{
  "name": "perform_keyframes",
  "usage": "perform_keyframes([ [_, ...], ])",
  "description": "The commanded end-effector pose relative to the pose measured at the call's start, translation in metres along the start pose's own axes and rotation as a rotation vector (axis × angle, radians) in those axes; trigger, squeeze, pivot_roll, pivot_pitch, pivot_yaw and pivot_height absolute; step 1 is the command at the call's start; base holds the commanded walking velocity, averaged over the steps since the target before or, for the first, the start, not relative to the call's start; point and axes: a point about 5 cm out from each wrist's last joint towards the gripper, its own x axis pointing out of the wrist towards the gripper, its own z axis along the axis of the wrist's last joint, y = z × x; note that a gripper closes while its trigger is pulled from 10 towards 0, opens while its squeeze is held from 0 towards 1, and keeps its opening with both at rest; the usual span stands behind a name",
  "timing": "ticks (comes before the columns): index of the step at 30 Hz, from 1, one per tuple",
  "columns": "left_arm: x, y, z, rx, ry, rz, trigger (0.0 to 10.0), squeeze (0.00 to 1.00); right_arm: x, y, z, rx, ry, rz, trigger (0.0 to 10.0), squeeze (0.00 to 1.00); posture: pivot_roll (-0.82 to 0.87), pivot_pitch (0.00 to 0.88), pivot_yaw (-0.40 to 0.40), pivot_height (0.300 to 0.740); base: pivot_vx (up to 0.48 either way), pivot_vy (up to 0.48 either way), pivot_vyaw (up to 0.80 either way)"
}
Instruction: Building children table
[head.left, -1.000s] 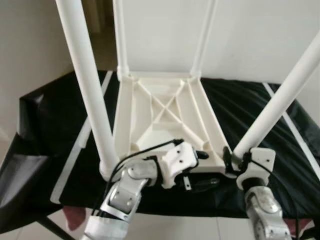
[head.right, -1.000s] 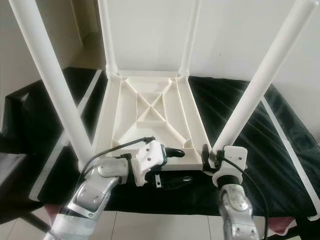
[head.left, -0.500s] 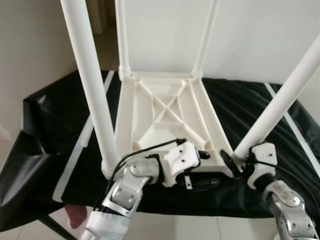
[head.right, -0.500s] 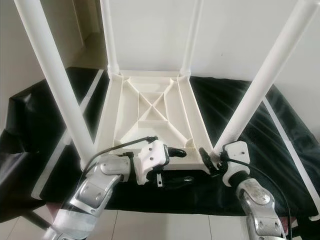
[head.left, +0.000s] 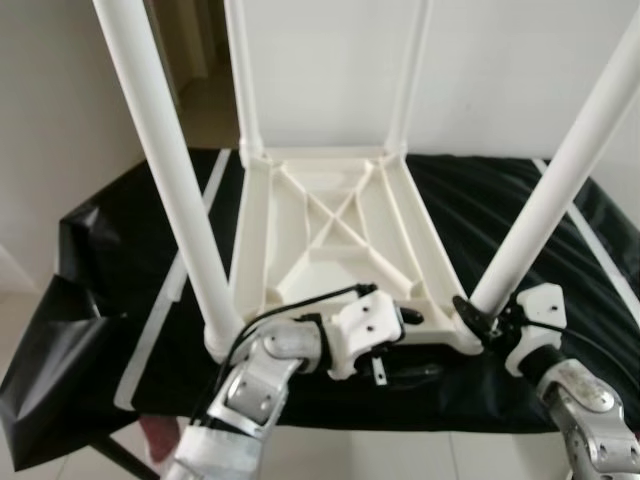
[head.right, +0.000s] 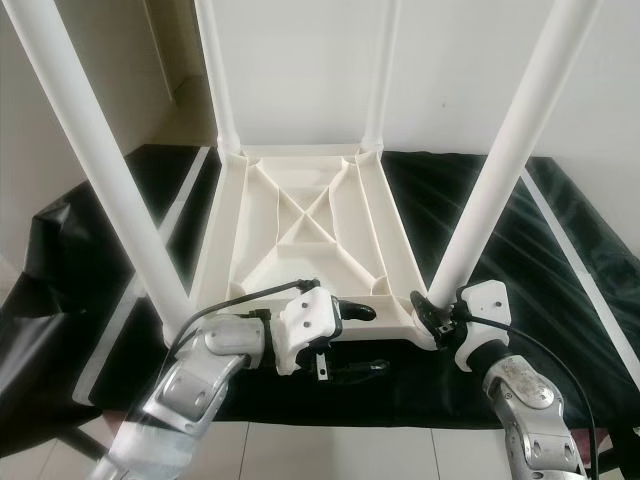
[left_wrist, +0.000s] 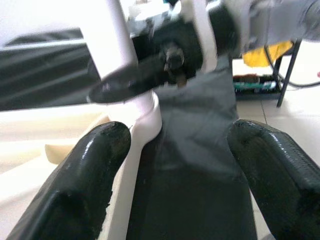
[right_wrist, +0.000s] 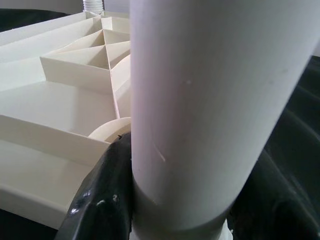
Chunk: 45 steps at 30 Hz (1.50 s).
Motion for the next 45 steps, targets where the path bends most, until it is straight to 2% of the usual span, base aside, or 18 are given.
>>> perform_keyframes([
  [1, 0.0, 0.011, -0.003, 0.023, 0.037, 0.144, 10.0, 0.0, -0.003, 0.003, -0.014, 0.034, 0.066, -0.012, 10.0, 0.0, -0.03, 0.0, 0.001, 0.74, 0.0, 0.0, 0.0],
  [3, -0.002, 0.009, -0.001, 0.008, 0.02, 0.138, 10.0, 0.0, 0.001, 0.004, -0.014, 0.072, 0.068, -0.048, 10.0, 0.0, -0.03, 0.0, -0.001, 0.74, 0.0, 0.0, 0.0],
  [6, -0.004, 0.004, -0.002, 0.006, 0.02, 0.132, 10.0, 0.0, 0.002, 0.006, -0.015, 0.078, 0.081, -0.098, 10.0, 0.0, -0.02, 0.0, -0.002, 0.74, 0.0, 0.0, 0.0],
  [11, -0.003, -0.004, -0.003, -0.023, 0.019, 0.136, 10.0, 0.0, 0.011, 0.014, -0.017, 0.087, 0.107, -0.268, 10.0, 0.0, -0.01, 0.0, -0.02, 0.74, 0.0, 0.0, 0.0],
  [13, -0.004, -0.003, -0.003, -0.023, 0.02, 0.143, 10.0, 0.0, 0.011, 0.019, -0.02, 0.14, 0.123, -0.377, 10.0, 0.0, -0.01, 0.0, -0.022, 0.74, 0.0, 0.0, 0.0],
  [16, -0.003, -0.001, -0.003, -0.022, 0.02, 0.147, 10.0, 0.0, 0.012, 0.021, -0.02, 0.156, 0.124, -0.423, 10.0, 0.0, -0.02, 0.0, -0.016, 0.74, 0.0, 0.0, 0.0],
  [18, -0.002, 0.004, -0.001, -0.01, 0.013, 0.148, 10.0, 0.0, 0.015, 0.036, -0.02, 0.217, 0.115, -0.545, 10.0, 0.0, -0.02, 0.0, -0.011, 0.74, 0.0, 0.0, 0.0],
  [20, -0.001, 0.005, -0.001, -0.004, 0.014, 0.147, 10.0, 0.0, 0.015, 0.038, -0.019, 0.231, 0.115, -0.573, 10.0, 0.0, -0.02, 0.0, -0.011, 0.74, 0.0, 0.0, 0.0],
  [21, -0.001, 0.008, 0.0, 0.002, 0.011, 0.151, 10.0, 0.0, 0.017, 0.046, -0.02, 0.263, 0.126, -0.658, 10.0, 0.0, -0.02, 0.0, -0.01, 0.74, 0.0, 0.0, 0.0],
  [25, -0.002, 0.011, 0.0, 0.005, 0.009, 0.163, 10.0, 0.0, 0.019, 0.055, -0.022, 0.313, 0.152, -0.745, 10.0, 0.0, -0.03, 0.0, -0.01, 0.74, 0.0, 0.0, 0.0],
  [28, -0.002, 0.012, 0.001, 0.004, 0.008, 0.167, 10.0, 0.0, 0.02, 0.057, -0.022, 0.327, 0.158, -0.765, 10.0, 0.0, -0.03, 0.0, -0.01, 0.74, 0.0, 0.0, 0.0],
  [29, -0.001, 0.012, 0.001, -0.002, 0.004, 0.171, 10.0, 0.0, 0.031, 0.069, -0.015, 0.411, 0.115, -0.685, 10.0, 0.0, -0.03, 0.0, -0.005, 0.74, 0.0, 0.0, 0.0],
  [30, 0.0, 0.012, 0.001, -0.004, 0.003, 0.171, 10.0, 0.0, 0.035, 0.072, -0.012, 0.435, 0.096, -0.648, 10.0, 0.0, -0.03, 0.0, -0.005, 0.74, 0.0, 0.0, 0.0],
  [31, 0.001, 0.011, 0.001, -0.004, 0.001, 0.17, 10.0, 0.0, 0.037, 0.071, -0.006, 0.415, 0.063, -0.625, 10.0, 0.0, -0.04, 0.0, -0.001, 0.74, 0.0, 0.0, 0.0],
  [36, 0.004, 0.012, 0.003, 0.002, -0.008, 0.161, 10.0, 0.0, 0.037, 0.057, -0.003, 0.364, 0.052, -0.64, 10.0, 0.0, -0.04, 0.0, -0.01, 0.74, 0.0, 0.0, 0.0],
  [37, 0.004, 0.015, 0.004, 0.004, -0.01, 0.166, 10.0, 0.0, 0.037, 0.055, -0.002, 0.34, 0.05, -0.642, 10.0, 0.71, -0.04, 0.0, -0.007, 0.74, 0.0, 0.0, 0.0],
  [38, 0.004, 0.017, 0.004, 0.005, -0.009, 0.172, 10.0, 0.0, 0.037, 0.054, 0.0, 0.335, 0.04, -0.633, 10.0, 1.0, -0.04, 0.0, -0.007, 0.74, 0.0, 0.0, 0.0],
  [45, 0.005, 0.018, 0.004, 0.009, -0.013, 0.172, 10.0, 0.0, 0.036, 0.045, 0.006, 0.321, -0.014, -0.591, 10.0, 1.0, -0.04, 0.0, -0.002, 0.74, 0.0, 0.0, 0.0],
])
